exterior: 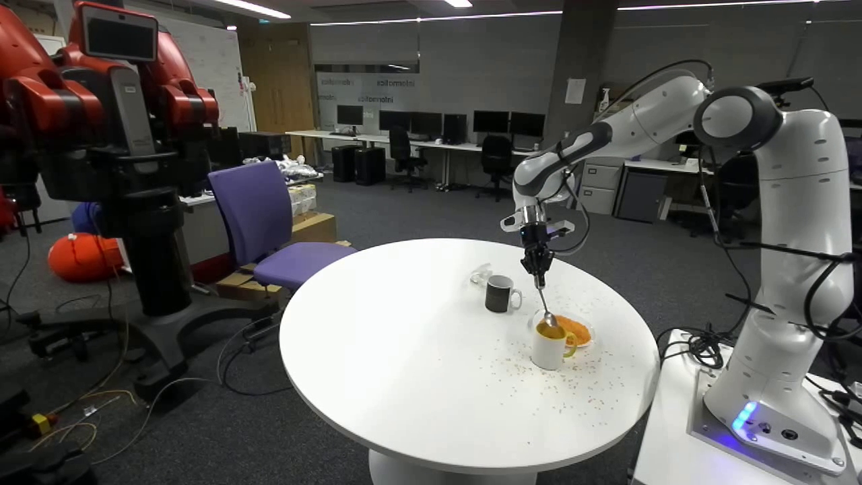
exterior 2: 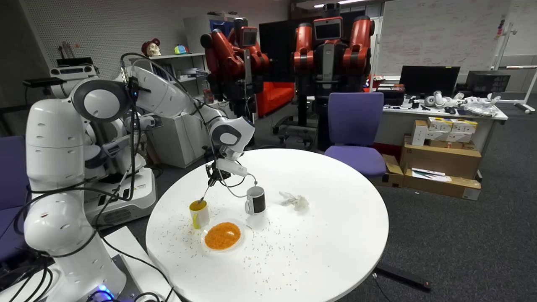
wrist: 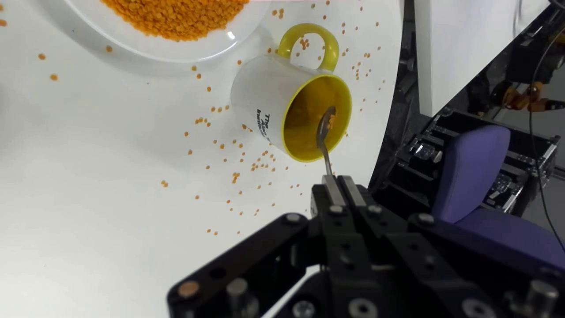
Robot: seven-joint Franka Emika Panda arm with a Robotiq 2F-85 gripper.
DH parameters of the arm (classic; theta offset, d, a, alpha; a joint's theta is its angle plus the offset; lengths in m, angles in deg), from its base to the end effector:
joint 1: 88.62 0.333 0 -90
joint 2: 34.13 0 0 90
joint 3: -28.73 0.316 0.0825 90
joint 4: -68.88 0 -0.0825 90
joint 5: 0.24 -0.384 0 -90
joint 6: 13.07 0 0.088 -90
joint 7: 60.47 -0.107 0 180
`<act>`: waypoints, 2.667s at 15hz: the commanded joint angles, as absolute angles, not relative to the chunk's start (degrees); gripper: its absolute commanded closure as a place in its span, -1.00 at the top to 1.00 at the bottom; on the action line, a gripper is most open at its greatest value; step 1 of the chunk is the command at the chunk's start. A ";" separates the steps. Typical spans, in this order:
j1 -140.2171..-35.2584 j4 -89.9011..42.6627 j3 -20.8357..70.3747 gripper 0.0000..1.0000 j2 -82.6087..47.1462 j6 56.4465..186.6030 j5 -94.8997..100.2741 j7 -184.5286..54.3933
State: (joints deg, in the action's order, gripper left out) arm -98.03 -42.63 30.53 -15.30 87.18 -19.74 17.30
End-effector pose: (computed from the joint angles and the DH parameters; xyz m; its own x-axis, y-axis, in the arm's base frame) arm 0.5511 -0.0439 0.2874 0.5111 0.8463 0.1501 0.7525 -0.3563 -0.5539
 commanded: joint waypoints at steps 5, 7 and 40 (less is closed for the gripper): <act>-97.28 -50.04 29.11 -0.98 -24.21 90.70 -18.56 18.61; -97.09 -51.20 28.98 -0.98 -24.99 92.36 -18.16 18.66; -106.30 -50.59 16.79 -0.98 -21.20 105.15 -26.81 9.28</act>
State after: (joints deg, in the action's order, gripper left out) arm -105.88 -49.75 16.90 -21.26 103.86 -29.13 12.24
